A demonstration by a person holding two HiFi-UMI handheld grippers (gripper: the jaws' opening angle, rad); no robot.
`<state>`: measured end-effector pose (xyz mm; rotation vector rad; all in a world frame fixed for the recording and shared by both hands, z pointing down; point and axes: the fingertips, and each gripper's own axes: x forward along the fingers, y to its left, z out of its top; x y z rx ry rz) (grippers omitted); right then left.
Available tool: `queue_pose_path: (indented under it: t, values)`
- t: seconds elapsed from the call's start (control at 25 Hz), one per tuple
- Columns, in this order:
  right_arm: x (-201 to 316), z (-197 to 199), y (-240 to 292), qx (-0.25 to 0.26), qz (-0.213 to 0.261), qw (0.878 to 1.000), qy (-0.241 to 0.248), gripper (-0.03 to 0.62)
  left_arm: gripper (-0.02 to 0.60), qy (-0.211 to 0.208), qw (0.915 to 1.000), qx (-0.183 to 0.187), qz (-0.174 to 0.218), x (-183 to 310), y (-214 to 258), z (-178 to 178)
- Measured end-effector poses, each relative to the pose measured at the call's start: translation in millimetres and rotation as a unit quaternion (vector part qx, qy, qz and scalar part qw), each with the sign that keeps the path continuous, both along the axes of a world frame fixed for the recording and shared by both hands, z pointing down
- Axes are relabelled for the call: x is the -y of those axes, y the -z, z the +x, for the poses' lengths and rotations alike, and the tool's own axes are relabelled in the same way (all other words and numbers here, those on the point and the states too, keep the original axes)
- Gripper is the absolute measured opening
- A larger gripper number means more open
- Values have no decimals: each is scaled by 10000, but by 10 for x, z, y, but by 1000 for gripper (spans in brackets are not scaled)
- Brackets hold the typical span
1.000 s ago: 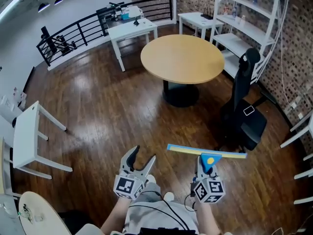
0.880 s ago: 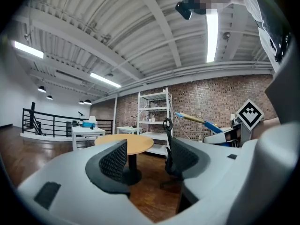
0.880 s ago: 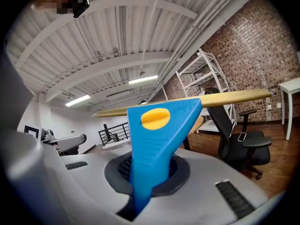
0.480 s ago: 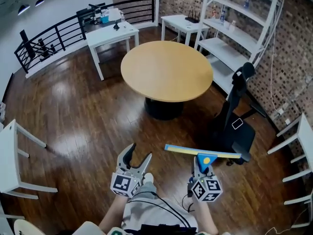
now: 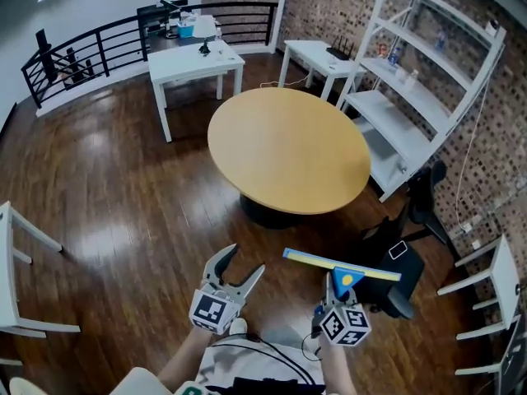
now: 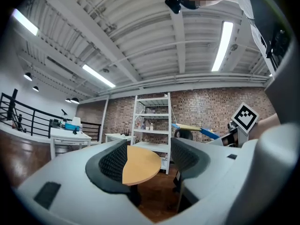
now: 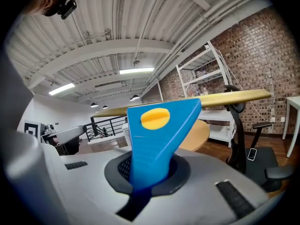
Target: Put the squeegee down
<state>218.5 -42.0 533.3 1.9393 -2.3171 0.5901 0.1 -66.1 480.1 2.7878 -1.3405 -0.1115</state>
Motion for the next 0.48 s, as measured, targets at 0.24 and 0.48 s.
queue_pose_path:
  t: [0.24, 0.48]
  values:
    - [801, -59, -270, 113, -206, 9996, 164, 28, 295, 177, 9996, -71, -230, 625, -183, -51]
    - [2085, -49, -505, 442, -302, 9978, 391, 28, 293, 650, 9974, 49, -322, 1637, -212, -141]
